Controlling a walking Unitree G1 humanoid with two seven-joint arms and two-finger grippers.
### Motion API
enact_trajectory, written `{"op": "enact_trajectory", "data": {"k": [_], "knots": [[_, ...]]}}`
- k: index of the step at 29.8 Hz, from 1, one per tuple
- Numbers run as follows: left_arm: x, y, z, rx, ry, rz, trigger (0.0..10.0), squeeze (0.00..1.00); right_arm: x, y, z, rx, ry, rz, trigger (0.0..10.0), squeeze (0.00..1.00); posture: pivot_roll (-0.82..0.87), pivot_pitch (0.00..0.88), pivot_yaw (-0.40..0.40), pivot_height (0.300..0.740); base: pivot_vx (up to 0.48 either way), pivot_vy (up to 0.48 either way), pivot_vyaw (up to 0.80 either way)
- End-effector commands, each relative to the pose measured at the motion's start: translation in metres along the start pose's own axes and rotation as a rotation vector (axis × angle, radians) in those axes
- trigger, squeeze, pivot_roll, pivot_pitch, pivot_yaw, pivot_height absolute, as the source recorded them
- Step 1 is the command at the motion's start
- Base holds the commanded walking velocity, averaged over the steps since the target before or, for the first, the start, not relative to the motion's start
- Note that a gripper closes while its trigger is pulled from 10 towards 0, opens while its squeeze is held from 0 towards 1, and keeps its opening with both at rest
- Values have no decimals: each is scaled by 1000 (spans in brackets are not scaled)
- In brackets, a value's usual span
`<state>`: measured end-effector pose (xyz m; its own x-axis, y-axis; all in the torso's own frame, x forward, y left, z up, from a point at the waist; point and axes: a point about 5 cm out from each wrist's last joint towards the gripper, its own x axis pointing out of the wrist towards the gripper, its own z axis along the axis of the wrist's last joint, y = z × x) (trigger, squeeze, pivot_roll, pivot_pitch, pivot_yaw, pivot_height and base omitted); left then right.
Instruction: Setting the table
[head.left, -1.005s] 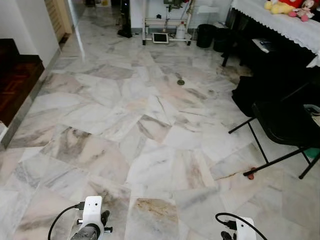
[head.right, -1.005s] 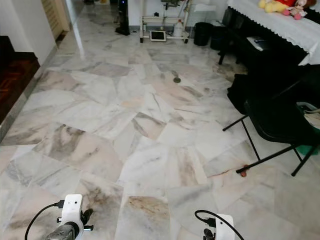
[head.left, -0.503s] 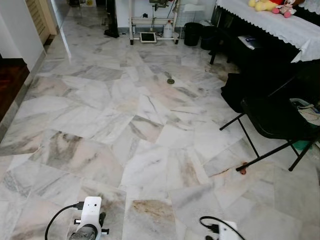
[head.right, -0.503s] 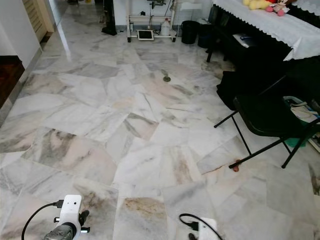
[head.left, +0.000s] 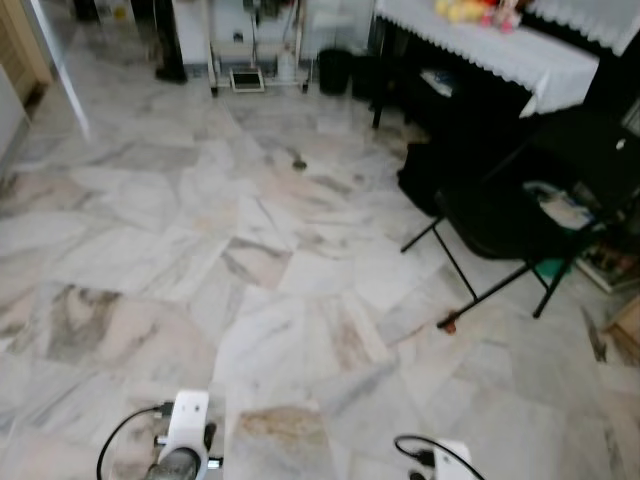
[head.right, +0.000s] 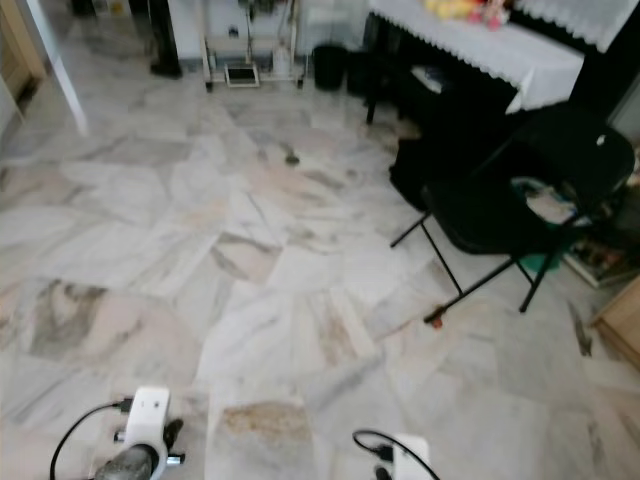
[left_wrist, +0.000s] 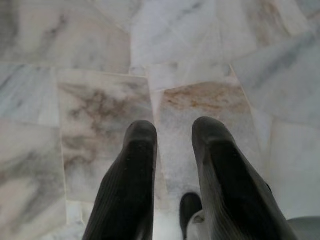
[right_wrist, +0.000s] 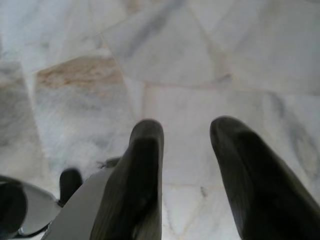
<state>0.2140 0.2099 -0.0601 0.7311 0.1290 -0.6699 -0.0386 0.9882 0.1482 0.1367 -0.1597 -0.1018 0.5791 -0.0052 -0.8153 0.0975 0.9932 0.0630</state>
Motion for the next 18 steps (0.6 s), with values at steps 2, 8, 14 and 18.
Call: {"op": "enact_trajectory", "data": {"k": [2, 8, 14, 18], "knots": [[0, -5, 0, 19, -2, -15, 10000, 0, -3, -2, -7, 3, 7, -2, 10000, 0, 126, 0, -73, 724, 0, 0, -669], [0, -5, 1, 51, -4, -28, 10000, 0, 2, 2, 5, 11, -1, -7, 10000, 0, 142, 0, -44, 724, 0, 0, -669], [2, 4, 7, 80, -11, -27, 10000, 0, 3, 7, 6, 29, -1, -13, 10000, 0, 133, 0, -20, 724, 0, 0, -669], [4, 9, 14, 95, -19, -23, 10000, 0, 4, 12, 9, 38, -4, -12, 10000, 0, 139, 0, -2, 724, 0, 0, -669]]}}
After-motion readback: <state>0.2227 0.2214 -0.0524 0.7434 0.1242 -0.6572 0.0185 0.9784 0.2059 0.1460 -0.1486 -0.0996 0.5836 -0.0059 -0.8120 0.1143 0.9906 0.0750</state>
